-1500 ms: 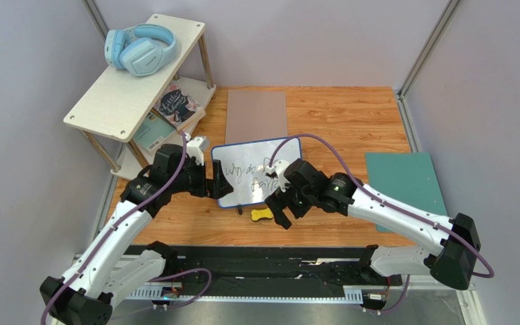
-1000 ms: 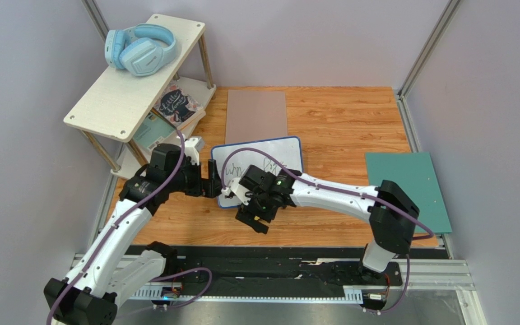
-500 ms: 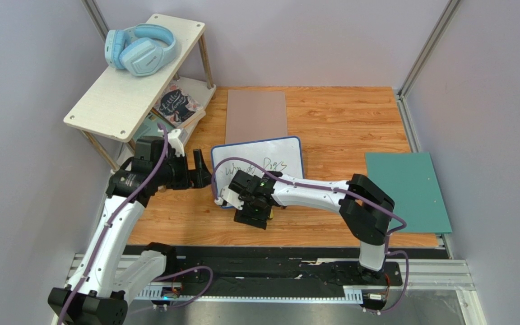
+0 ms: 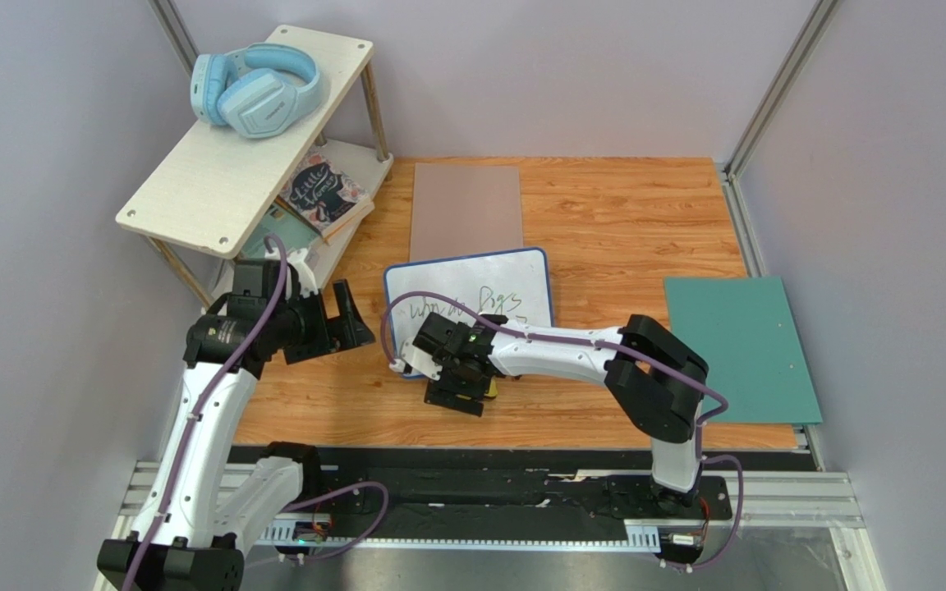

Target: Erase the whiteboard

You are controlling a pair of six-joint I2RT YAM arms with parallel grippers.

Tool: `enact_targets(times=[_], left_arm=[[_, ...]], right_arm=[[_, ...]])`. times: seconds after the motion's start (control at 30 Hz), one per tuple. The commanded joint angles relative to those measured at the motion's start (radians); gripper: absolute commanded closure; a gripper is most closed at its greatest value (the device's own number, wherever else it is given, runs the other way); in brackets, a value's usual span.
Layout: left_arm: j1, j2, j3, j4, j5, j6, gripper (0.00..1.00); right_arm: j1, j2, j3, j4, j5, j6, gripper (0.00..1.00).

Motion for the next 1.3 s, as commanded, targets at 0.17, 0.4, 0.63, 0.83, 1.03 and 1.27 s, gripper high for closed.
enact_targets(times=[0.17,0.4,0.63,0.83,1.03,1.27], left_arm=[[0.013,0.001,-0.023,-0.02,0.026,0.036,0.0],[0.015,-0.005,-0.023,-0.029,0.02,0.053,0.01],[0.015,-0.013,-0.037,-0.028,0.019,0.056,0.01],[0.017,-0.033,-0.031,-0.008,0.04,0.083,0.0],[0.017,-0.041,-0.051,0.119,0.195,0.032,0.01],[0.017,-0.004,-0.149,0.421,0.35,-0.074,0.06]], right_arm=[[-0.01,-0.002,-0.02,0.031,0.041,-0.001,0.24],[-0.01,-0.034,-0.035,0.02,0.004,0.017,0.4],[-0.008,-0.002,-0.015,-0.003,-0.01,0.016,0.65],[-0.01,-0.017,-0.012,-0.01,-0.01,0.03,0.87],[-0.016,-0.083,-0.017,-0.012,-0.016,0.083,0.96],[-0.074,-0.265,-0.043,-0.006,0.017,0.197,0.99]])
